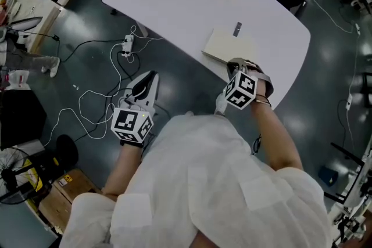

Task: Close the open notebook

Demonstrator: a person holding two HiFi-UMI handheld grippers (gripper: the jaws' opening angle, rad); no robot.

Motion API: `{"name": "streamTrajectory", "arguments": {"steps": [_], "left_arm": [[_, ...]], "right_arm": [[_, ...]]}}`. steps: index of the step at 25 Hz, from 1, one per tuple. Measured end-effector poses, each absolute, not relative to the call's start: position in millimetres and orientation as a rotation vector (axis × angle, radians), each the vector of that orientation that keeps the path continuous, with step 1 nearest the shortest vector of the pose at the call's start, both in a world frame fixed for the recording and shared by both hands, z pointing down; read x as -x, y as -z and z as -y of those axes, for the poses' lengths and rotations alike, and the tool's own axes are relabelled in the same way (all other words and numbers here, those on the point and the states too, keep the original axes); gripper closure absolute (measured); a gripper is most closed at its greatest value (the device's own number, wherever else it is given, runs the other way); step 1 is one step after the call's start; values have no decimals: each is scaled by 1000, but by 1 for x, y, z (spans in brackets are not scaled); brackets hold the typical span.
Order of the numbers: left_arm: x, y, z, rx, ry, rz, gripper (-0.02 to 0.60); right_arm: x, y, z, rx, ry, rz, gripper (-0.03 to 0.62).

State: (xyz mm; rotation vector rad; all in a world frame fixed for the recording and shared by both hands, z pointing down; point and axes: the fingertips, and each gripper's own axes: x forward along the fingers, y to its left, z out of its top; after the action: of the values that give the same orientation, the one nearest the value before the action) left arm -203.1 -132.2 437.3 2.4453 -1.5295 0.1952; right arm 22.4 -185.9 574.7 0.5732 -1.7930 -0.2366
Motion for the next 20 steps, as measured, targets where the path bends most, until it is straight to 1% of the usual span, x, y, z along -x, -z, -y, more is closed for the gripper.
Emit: {"name": "streamTrajectory", "arguments": {"steps": [8, 20], "left_arm": [[182, -427, 164, -2427, -167, 1571, 551], [161, -424, 202, -2361, -177, 1648, 551]], "right_arm": [[-35, -569, 213, -503, 74, 1873, 566], [-59, -583, 274, -418, 6, 1902, 545]]}}
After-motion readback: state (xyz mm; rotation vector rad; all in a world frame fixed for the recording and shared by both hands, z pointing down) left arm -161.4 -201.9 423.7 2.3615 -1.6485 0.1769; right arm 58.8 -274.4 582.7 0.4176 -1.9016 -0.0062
